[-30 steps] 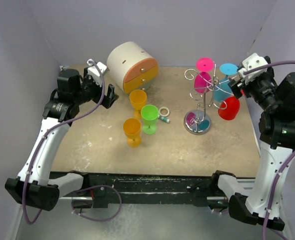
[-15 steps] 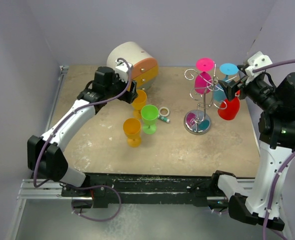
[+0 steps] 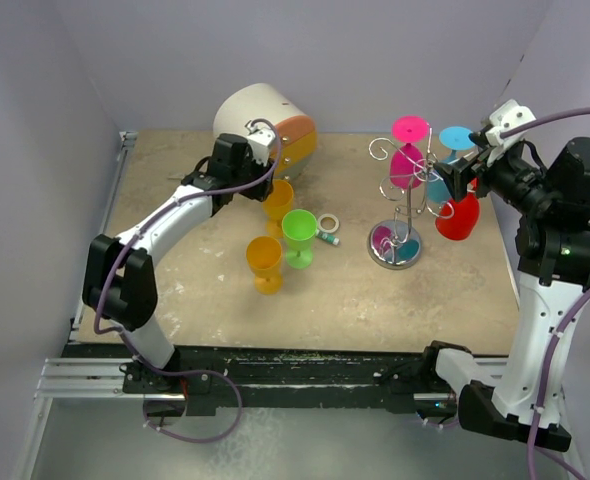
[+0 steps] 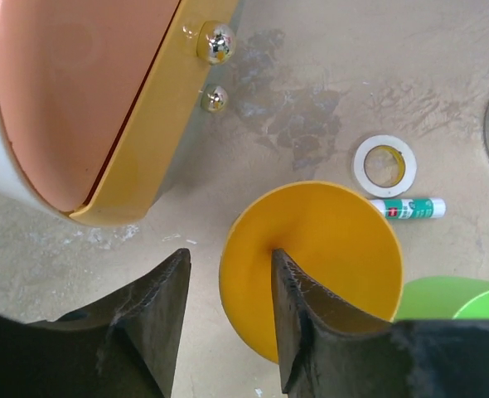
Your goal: Place the wine glass upside down on the wine glass rack
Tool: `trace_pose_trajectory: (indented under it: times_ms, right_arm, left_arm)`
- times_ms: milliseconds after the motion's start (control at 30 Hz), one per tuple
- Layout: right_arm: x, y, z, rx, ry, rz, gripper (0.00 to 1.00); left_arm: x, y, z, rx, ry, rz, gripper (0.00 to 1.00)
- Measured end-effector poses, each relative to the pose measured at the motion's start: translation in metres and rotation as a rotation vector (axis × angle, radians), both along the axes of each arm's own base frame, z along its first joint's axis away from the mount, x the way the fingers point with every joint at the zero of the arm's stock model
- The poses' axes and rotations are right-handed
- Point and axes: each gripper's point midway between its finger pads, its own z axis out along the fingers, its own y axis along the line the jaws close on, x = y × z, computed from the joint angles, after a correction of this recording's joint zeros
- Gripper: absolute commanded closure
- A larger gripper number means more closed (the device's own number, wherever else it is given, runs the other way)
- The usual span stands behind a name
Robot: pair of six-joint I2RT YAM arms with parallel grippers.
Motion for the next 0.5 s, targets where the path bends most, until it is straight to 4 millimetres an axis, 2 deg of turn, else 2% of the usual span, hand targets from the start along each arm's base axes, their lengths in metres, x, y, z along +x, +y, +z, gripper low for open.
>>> trace_pose_trajectory:
  times_ms: [167,400,500]
  right_arm:
    - [0.0018,-0.0006,-0.0029,-0.005,0.009,0.001,0.23]
    - [0.0025,-0.0006,-0.0035,-0.007,0.009,0.004,0.23]
    - [0.0025,-0.0006,-0.0035,-0.007,0.01,0.004,0.23]
  left_arm:
    - [0.0014,-0.0009,-0.0102,0.015,0.016,-0.006,0.75]
    - [0.003,0.0012,-0.0124,0.045,0.003,-0.02,0.99]
    - [0.0055,0.0053,-0.0106,0.077,-0.018,-0.021,1.0]
